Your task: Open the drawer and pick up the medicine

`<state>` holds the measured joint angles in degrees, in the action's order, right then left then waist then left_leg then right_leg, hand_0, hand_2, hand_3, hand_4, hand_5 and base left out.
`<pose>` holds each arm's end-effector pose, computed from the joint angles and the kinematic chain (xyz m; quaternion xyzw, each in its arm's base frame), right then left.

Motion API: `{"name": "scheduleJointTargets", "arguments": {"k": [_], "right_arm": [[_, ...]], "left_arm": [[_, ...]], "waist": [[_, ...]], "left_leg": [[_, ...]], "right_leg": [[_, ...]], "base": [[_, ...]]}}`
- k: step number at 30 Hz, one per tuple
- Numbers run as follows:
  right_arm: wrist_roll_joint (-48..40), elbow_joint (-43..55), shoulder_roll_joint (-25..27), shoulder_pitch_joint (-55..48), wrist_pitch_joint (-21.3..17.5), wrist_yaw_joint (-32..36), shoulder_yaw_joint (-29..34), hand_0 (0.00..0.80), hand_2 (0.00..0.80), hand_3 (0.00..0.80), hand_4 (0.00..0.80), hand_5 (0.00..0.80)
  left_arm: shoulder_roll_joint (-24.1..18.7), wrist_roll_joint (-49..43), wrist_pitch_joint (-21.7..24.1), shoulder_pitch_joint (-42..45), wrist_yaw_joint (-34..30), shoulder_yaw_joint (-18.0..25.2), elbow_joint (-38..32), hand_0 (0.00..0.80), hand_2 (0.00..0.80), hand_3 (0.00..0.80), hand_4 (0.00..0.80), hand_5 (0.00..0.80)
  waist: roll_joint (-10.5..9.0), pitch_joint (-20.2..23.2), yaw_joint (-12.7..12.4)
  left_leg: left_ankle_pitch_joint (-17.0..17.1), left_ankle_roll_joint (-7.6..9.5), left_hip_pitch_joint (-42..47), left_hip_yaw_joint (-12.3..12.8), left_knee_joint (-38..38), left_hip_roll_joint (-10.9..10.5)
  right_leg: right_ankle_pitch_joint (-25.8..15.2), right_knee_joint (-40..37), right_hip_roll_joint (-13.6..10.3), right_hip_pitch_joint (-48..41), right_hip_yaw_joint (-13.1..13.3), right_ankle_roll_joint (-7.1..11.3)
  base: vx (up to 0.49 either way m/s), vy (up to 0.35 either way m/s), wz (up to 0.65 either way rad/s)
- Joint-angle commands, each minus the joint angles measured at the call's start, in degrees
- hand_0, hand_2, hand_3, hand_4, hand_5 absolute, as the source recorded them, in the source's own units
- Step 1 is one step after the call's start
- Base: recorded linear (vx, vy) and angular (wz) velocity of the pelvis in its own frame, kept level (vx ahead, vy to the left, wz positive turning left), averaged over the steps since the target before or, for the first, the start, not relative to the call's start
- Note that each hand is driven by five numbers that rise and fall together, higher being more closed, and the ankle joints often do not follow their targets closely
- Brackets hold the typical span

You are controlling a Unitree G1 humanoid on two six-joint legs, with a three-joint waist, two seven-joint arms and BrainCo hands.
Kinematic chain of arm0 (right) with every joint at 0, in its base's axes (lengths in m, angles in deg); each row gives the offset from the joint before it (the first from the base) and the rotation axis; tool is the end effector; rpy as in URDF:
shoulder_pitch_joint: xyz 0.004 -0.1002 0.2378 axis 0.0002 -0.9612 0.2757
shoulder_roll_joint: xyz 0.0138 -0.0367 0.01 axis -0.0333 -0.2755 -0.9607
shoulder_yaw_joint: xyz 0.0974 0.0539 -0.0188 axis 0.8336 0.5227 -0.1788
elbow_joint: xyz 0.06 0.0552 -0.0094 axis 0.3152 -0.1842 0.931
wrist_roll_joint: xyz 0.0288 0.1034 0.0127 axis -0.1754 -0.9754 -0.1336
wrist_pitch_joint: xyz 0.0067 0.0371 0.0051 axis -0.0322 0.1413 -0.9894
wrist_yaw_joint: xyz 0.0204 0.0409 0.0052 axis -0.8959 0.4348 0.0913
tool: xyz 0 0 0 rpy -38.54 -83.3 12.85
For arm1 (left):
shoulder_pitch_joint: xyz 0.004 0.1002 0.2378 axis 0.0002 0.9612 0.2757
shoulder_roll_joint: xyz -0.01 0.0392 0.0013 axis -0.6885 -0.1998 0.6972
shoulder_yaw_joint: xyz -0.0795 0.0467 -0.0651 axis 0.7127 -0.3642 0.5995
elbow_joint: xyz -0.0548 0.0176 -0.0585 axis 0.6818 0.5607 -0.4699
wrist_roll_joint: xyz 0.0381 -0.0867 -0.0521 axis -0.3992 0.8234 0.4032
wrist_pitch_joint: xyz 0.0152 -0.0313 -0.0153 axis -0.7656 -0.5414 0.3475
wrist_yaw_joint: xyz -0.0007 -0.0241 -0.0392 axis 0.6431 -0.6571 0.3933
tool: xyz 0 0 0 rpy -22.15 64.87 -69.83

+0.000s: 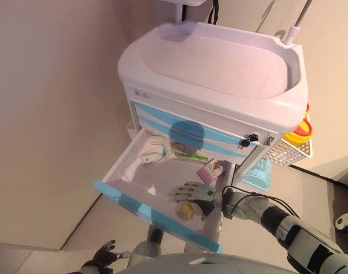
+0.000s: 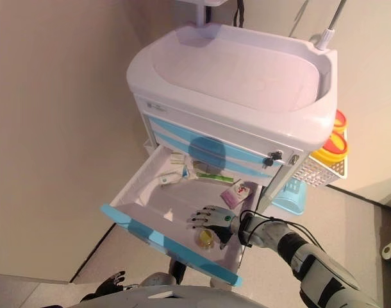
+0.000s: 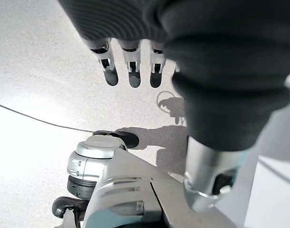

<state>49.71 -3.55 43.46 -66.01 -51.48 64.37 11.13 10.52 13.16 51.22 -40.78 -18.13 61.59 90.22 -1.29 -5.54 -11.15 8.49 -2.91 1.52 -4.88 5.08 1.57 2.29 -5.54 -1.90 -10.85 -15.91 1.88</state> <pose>0.2133 -0.1558 -0.0475 -0.6372 -0.1805 0.5113 0.5477 0.0448 0.2493 -0.1281 0.0772 0.5329 0.0290 0.8421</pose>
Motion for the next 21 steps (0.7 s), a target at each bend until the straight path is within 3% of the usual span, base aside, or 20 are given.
{"name": "scheduleJointTargets", "arguments": {"k": [1, 21], "right_arm": [[-1.34, 2.26, -0.91, 1.12, -1.36, -1.93, -1.71, 0.0, 0.0, 0.0, 0.0, 0.0], [-0.67, 1.55, -1.12, -0.73, -1.21, -3.32, -1.15, 0.0, 0.0, 0.0, 0.0, 0.0]], "left_arm": [[-0.22, -0.55, 1.96, -3.55, 0.09, -1.39, 2.28, 0.0, 0.0, 0.0, 0.0, 0.0], [0.0, -0.65, 2.09, -3.09, 0.0, -1.77, 2.13, 0.0, 0.0, 0.0, 0.0, 0.0]], "waist": [[-2.03, -1.37, -1.24], [-1.79, -1.41, -1.17]], "left_leg": [[-9.15, 1.91, 2.73, -0.78, -0.08, -5.04], [-9.24, 1.99, 2.89, -0.93, -0.08, -5.22]], "right_leg": [[-0.65, 1.76, -0.36, 3.01, -0.63, 1.61], [-0.66, 1.68, -0.42, 2.84, -0.94, 1.67]], "base": [[0.0, 0.0, 0.0], [0.0, 0.0, 0.0]]}}
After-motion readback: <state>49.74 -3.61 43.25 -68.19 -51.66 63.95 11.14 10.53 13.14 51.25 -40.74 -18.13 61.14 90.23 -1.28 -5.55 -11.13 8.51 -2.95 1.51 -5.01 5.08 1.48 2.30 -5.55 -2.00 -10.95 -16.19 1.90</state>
